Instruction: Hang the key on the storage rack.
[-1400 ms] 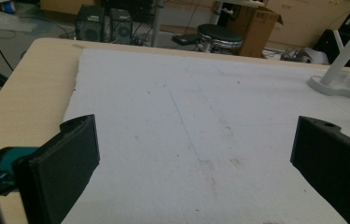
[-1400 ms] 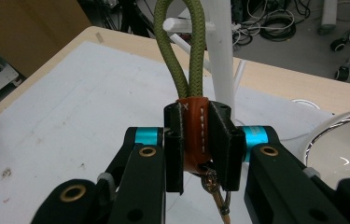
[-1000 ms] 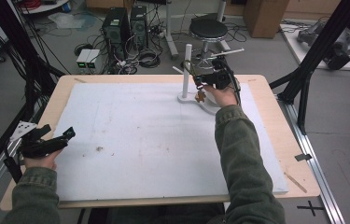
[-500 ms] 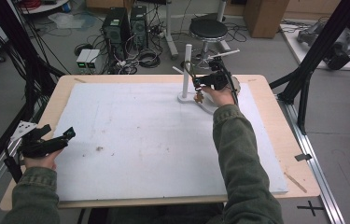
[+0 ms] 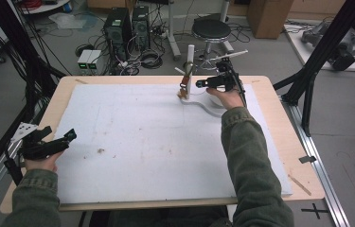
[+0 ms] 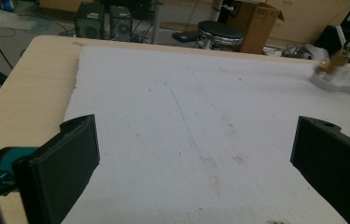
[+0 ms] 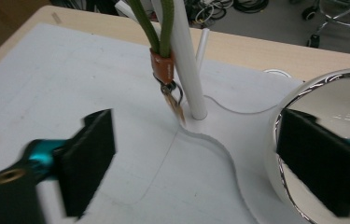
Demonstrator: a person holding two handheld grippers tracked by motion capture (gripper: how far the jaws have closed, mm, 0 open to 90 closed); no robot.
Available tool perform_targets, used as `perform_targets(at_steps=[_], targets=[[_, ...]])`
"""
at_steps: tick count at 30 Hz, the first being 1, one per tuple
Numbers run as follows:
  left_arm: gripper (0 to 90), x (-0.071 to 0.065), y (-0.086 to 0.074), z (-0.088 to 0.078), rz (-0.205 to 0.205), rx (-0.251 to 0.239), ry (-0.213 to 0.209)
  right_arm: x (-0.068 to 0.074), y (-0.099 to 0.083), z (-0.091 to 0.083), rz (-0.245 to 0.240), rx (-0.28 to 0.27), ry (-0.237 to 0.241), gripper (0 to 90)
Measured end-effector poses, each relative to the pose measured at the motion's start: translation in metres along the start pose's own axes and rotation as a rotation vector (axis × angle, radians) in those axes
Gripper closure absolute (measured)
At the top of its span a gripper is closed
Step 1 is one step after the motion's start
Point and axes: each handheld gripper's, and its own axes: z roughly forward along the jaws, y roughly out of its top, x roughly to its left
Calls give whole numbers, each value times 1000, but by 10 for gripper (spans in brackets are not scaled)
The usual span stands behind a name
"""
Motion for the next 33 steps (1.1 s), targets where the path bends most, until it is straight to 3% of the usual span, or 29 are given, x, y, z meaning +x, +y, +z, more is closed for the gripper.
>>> perform_targets(at_steps=[2, 5, 14, 22, 33], targets=[[17, 0, 0, 0, -2, 2, -1, -1, 0, -4, -2, -1, 21, 7], [17, 0, 0, 0, -4, 4, 0, -1, -1, -10, -23, -1, 33, 8], [17, 0, 0, -1, -2, 9, -3, 1, -6, -25, -89, 31, -19, 8], [17, -1, 0, -1, -1, 13, -2, 4, -10, -42, -97, 38, -30, 7], [17, -1, 0, -1, -6, 7, -2, 12, -20, -59, -106, -2, -45, 7]])
